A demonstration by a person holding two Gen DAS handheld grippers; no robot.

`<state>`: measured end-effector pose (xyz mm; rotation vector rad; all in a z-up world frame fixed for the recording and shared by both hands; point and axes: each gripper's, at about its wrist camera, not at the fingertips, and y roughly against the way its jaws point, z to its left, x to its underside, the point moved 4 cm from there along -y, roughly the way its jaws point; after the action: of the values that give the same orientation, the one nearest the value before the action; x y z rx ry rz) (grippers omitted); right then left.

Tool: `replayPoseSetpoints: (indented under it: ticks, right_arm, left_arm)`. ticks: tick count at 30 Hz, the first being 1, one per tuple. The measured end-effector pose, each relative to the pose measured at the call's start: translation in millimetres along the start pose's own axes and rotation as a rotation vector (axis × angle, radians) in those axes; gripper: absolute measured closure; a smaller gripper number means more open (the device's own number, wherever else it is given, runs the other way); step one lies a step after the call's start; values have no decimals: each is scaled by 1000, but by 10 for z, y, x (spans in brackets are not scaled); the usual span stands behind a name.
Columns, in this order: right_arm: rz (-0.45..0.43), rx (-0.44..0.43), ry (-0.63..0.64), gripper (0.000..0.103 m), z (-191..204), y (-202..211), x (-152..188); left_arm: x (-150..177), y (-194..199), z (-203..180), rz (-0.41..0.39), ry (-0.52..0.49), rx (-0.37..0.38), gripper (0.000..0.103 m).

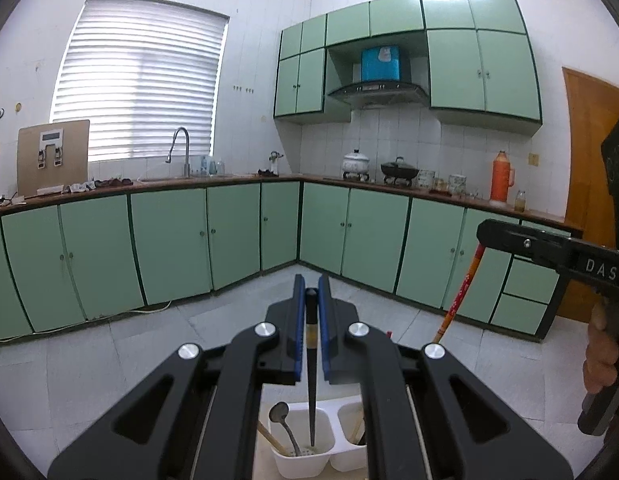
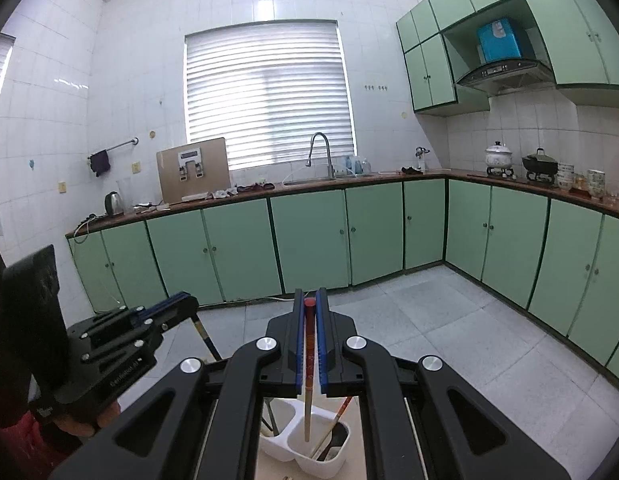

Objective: Organize utensils
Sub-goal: 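Lower the black chopstick with the left tool while the right tool lowers the red one into the holder, then open both tools to release the chopsticks and withdraw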

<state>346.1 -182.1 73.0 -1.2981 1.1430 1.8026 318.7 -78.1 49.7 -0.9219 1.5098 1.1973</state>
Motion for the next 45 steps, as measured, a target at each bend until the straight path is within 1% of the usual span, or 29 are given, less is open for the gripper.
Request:
replayPoseSetpoints:
  ticks: [4,8,12,19,22,23,24,25,26,27,28,29,30,31,32,33,35,37,38,41,45]
  right_arm:
    - [41,7,-33,97,-82,-197,241]
    - [75,21,-53,97,-157,-343,464]
    - [111,13,-85,97,-202,-458,670]
    - [168,28,-72,97,-153,-574,969]
    - [185,25,-77,96,-155,-579,1087]
    - [187,25,-77,94,-155,-573,1119]
    - [186,30,-75,90,-154,-553,1164]
    - [180,37,-73,82,-146,-522,1209]
    - [169,49,-73,71,-142,-467,1257]
    - [159,58,-73,64,-129,-433,1283]
    - [146,70,-73,53,-128,-379,1313]
    - [134,82,-72,46,-124,-325,1343]
    - [120,98,-66,45,-114,-254,1393]
    - [111,114,-60,40,-106,-192,1445]
    - [106,127,-59,34,-102,-153,1483]
    - [95,145,-60,32,-99,-72,1565]
    - [89,165,-65,24,-87,2,1664]
    - [85,201,-72,17,-79,106,1831]
    - [85,215,-75,14,-91,142,1895]
    - [98,244,-95,12,-97,215,2108]
    - [147,277,-137,11,-140,245,2423]
  left_arm:
    - [104,-165,39,32,5,-5,97]
    - [273,-276,78,63,-17,-22,97]
    - [457,-380,118,109,-22,-32,97]
    - [718,-422,188,166,-25,-35,97]
    - [791,-385,195,169,-30,-35,95]
    - [814,-364,189,168,-31,-33,95]
    - [844,-338,191,167,-32,-33,90]
    - [862,-314,185,166,-30,-33,82]
    - [879,-292,183,163,-26,-32,76]
    - [907,-244,198,156,-20,-33,68]
    - [922,-201,197,148,-17,-35,63]
    - [931,-174,189,141,-18,-37,60]
    - [953,-111,203,127,-18,-45,52]
    - [962,-64,201,114,-18,-48,47]
    - [975,-25,203,106,-17,-50,45]
    - [1008,43,216,96,-18,-55,42]
    - [1064,156,206,83,-19,-66,35]
    - [1164,283,220,75,-17,-85,25]
    - [1233,344,225,77,-15,-94,24]
    - [1441,458,215,105,-15,-110,21]
    - [1855,531,261,199,-4,-127,20]
